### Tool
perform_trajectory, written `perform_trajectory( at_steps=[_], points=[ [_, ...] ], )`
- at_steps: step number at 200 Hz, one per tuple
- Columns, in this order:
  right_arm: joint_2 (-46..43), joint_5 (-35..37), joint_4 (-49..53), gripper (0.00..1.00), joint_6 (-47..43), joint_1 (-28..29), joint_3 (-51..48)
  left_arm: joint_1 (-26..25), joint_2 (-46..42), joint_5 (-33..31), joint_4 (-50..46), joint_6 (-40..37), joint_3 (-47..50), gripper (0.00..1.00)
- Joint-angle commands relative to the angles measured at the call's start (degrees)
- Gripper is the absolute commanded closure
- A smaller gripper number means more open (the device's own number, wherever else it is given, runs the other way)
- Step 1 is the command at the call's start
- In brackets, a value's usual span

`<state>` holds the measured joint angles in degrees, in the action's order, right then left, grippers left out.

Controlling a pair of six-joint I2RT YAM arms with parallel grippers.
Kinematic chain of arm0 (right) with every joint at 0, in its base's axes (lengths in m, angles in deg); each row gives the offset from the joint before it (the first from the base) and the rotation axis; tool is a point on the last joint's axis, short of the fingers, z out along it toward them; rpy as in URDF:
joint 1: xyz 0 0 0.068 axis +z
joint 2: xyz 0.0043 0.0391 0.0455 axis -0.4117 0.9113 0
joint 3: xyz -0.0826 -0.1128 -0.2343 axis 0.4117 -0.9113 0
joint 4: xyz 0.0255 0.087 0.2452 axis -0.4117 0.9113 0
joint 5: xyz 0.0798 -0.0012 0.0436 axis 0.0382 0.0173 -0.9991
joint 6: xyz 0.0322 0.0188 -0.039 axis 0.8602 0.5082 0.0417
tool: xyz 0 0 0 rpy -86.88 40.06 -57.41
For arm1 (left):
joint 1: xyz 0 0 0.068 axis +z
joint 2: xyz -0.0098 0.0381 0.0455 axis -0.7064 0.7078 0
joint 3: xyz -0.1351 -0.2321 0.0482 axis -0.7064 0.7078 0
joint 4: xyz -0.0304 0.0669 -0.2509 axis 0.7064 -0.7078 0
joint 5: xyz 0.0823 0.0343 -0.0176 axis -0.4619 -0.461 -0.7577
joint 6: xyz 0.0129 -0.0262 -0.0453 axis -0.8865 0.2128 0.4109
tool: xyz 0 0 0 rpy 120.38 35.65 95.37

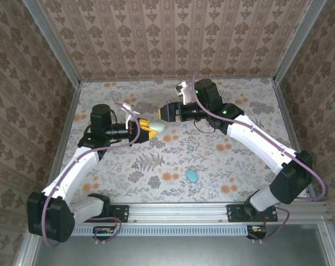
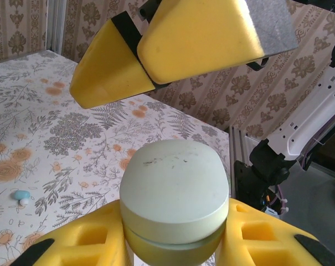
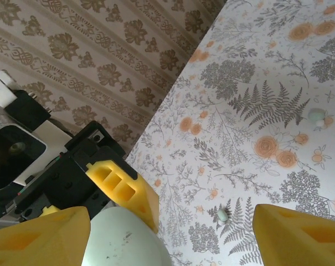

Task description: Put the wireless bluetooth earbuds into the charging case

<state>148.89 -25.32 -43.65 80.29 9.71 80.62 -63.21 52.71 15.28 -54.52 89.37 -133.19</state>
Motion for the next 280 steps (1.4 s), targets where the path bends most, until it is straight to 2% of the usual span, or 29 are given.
perform_trajectory(
  at_steps=[1, 32, 61, 84, 109, 136, 156, 176, 225, 280],
  points=[
    [-1.7, -1.3, -1.2, 0.22, 0.8, 0.4, 0.1, 0.6, -1.5, 1.2, 0.6, -0.5, 0.1, 0.99],
    [-1.9, -1.7, -0.4, 0.22, -0.8, 1.0, 0.3, 1.4, -2.1, 0.9, -0.2, -0.8, 0.1, 0.99],
    [-3.3, -0.8, -1.2, 0.2, -3.0, 1.9, -3.4, 2.7, -3.5, 1.5, -1.9, -1.9, -0.1, 0.99],
    [-2.4, 9.2, 2.8, 0.19, -2.9, 1.8, -2.7, 5.6, -6.0, -1.6, -10.7, -6.2, -2.2, 0.99],
    [5.1, 23.2, 12.0, 0.23, -0.1, 1.9, 4.4, 10.1, -10.4, -8.0, -17.3, -8.8, -1.8, 0.98],
    [18.1, 28.6, 18.3, 0.29, 1.0, 3.7, 15.4, 11.2, -14.5, -15.6, -22.0, -11.8, -0.7, 0.99],
    [27.8, 29.6, 21.4, 0.31, 1.3, 5.0, 25.1, 11.6, -16.8, -17.8, -22.0, -11.7, 0.7, 0.99],
    [34.3, 27.3, 22.5, 0.33, 2.3, 5.2, 32.3, 11.8, -18.8, -18.6, -22.6, -12.3, 1.0, 0.99],
    [35.4, 27.6, 15.7, 0.33, 1.9, 5.4, 30.3, 12.3, -20.1, -18.5, -25.1, -14.4, 0.0, 1.0],
    [46.3, 31.1, 18.8, 0.34, -0.3, 5.5, 39.6, 12.4, -20.1, -20.6, -24.6, -13.3, 1.5, 1.0]
  ],
)
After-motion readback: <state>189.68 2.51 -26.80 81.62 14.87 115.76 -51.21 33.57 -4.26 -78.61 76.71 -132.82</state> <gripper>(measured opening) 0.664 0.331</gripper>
